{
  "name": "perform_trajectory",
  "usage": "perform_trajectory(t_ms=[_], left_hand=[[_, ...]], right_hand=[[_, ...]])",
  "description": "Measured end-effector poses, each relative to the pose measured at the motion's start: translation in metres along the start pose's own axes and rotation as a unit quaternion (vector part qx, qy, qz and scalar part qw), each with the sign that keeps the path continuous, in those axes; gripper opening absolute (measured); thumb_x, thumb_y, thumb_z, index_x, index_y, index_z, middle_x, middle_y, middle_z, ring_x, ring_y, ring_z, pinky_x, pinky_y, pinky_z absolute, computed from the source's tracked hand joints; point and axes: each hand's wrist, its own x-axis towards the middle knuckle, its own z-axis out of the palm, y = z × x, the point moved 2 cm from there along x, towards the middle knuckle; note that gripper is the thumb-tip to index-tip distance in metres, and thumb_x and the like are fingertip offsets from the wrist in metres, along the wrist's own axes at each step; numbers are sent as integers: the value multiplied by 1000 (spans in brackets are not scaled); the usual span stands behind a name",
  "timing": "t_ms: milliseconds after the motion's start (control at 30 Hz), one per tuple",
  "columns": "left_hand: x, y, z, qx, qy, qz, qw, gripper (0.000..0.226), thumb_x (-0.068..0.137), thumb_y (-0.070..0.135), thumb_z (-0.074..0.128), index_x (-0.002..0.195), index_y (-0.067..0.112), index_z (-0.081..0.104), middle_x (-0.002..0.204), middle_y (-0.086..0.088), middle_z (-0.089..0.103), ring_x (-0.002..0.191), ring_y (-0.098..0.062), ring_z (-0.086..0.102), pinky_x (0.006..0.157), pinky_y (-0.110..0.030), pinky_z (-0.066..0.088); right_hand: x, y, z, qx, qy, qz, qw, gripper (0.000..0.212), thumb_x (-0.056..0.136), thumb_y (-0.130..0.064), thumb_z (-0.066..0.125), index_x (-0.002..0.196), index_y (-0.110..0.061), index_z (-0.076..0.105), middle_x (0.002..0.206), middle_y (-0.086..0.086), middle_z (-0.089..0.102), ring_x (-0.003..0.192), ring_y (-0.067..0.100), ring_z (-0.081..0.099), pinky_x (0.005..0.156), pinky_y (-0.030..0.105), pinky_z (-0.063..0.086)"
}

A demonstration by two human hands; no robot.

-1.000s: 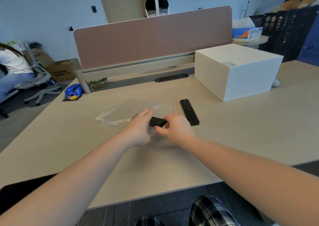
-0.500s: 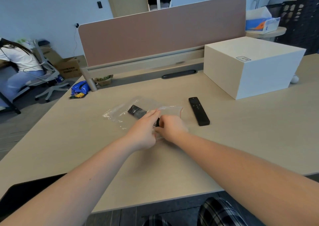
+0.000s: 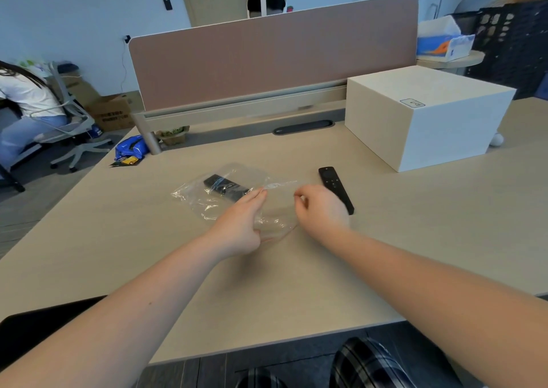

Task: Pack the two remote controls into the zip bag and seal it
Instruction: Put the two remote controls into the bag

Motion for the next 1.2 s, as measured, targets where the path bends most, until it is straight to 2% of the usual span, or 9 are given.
perform_trajectory(t_ms=[100, 233, 333, 467, 667, 800, 900, 1067, 1200], left_hand=[[0, 1, 0, 4, 1, -5, 1000, 77, 80, 1, 47, 147, 20, 13, 158, 8, 8, 145, -11, 12, 113, -25, 24], [-2, 4, 1, 2, 5, -9, 1000, 76, 81, 2, 46, 147, 19, 12, 159, 7, 7, 145, -12, 11, 113, -24, 21], [-6, 6, 1, 8, 5, -6, 1000, 76, 81, 2, 46, 147, 18, 12, 159, 5, 6, 145, -13, 12, 113, -25, 22], [-10, 6, -2, 17, 14, -7, 1000, 76, 82, 3, 48, 147, 16, 11, 159, 5, 4, 145, -12, 10, 112, -24, 23], [-10, 5, -1, -1, 10, -43, 999, 86, 77, -4, 42, 147, 18, -3, 157, 12, -12, 145, -14, 12, 105, -32, 38], [-6, 7, 1, -9, 14, -77, 997, 90, 78, -4, 44, 147, 17, -8, 157, 10, -15, 146, -12, 3, 109, -32, 35], [-5, 6, 1, -13, 23, -95, 995, 89, 79, 0, 49, 147, 13, -8, 158, 5, -14, 146, -13, -2, 117, -32, 23], [-3, 3, -1, -21, 40, -102, 994, 92, 79, 9, 58, 147, 12, -4, 159, 2, -9, 146, -16, 6, 114, -35, 29], [-2, 5, -4, -14, 48, -75, 996, 88, 80, 6, 56, 148, 15, 0, 159, 6, -6, 146, -15, 9, 111, -32, 28]], right_hand=[[1, 25, -17, -76, 61, 17, 995, 25, 93, -29, 46, 108, -15, 58, 107, 8, 60, 107, 29, 52, 74, 36, 47], [-2, 46, -19, -215, -20, 85, 973, 51, 88, -53, 48, 127, -22, 41, 118, 9, 56, 115, 30, 45, 86, 40, 42], [1, 52, -16, -232, -10, 87, 969, 40, 92, -44, 47, 122, -18, 44, 112, 9, 62, 110, 31, 49, 80, 37, 40], [6, 54, -18, -132, 3, 116, 984, 26, 92, -13, 42, 118, -12, 48, 102, 13, 66, 104, 32, 47, 70, 33, 39], [-13, 24, -48, 62, 79, 49, 994, 37, 94, -14, 46, 131, -15, 48, 116, 8, 64, 112, 30, 46, 91, 37, 45], [-29, -2, -65, 181, 64, -10, 981, 31, 92, -16, 55, 123, -19, 57, 113, 7, 63, 108, 23, 54, 90, 28, 45], [-43, -13, -73, 174, 34, -41, 983, 26, 90, -12, 57, 115, -16, 64, 108, 6, 67, 98, 21, 59, 88, 26, 47], [-56, -10, -75, 95, -20, -31, 995, 25, 89, -13, 56, 112, -16, 66, 102, 9, 69, 84, 23, 60, 73, 20, 42], [-59, -11, -59, 51, -64, -29, 996, 23, 90, -16, 55, 111, -15, 65, 103, 9, 69, 92, 24, 61, 68, 18, 36]])
